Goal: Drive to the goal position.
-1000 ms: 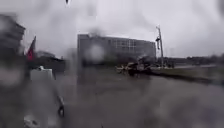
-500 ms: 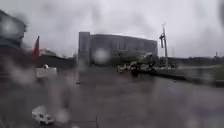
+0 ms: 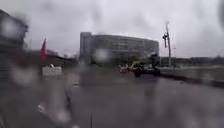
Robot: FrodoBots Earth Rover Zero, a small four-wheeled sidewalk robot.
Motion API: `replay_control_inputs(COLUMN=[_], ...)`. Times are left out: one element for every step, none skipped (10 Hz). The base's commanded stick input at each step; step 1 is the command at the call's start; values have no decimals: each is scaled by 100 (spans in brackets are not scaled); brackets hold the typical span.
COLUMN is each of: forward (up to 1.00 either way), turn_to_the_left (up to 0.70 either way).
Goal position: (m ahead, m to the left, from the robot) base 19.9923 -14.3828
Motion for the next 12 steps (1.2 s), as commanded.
replay_control_inputs(forward=[100, 100, 100, 100, 100, 100, 100, 100, 100, 100, 100, 100], turn_to_the_left=[0, 0, 0, 0, 0, 0, 0, 1, 7, 13, 18, 24])
